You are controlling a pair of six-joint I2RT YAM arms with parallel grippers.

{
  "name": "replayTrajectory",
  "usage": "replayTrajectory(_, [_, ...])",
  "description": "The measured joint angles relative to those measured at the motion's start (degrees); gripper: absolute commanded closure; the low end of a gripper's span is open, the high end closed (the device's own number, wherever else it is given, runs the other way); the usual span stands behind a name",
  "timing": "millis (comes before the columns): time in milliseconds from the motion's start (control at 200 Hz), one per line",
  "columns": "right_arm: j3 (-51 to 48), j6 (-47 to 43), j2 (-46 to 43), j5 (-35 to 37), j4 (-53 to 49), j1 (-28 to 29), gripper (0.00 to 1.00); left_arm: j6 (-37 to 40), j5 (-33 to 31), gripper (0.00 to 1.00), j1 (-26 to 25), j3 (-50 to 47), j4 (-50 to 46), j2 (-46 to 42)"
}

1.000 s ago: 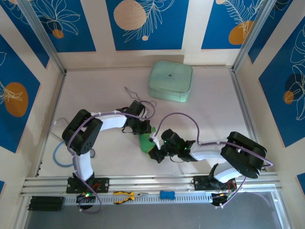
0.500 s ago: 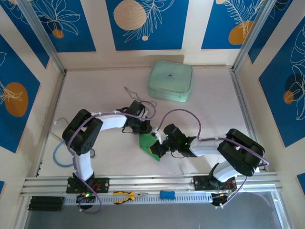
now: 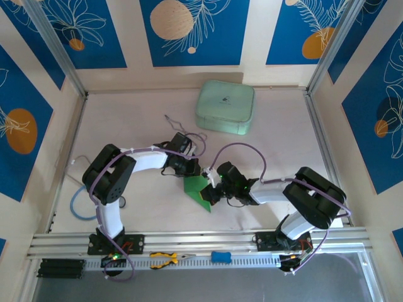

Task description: Fold a paper plane with a square sheet of paper (pick it up from the middle)

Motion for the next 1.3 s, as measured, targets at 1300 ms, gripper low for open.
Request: replayTrajectory(1300, [-0.9,1.0,-1.6,4.1,-1.7,0.8,0.96,0.0,0.0,0.90,0.0,0.0,0.0,0.0])
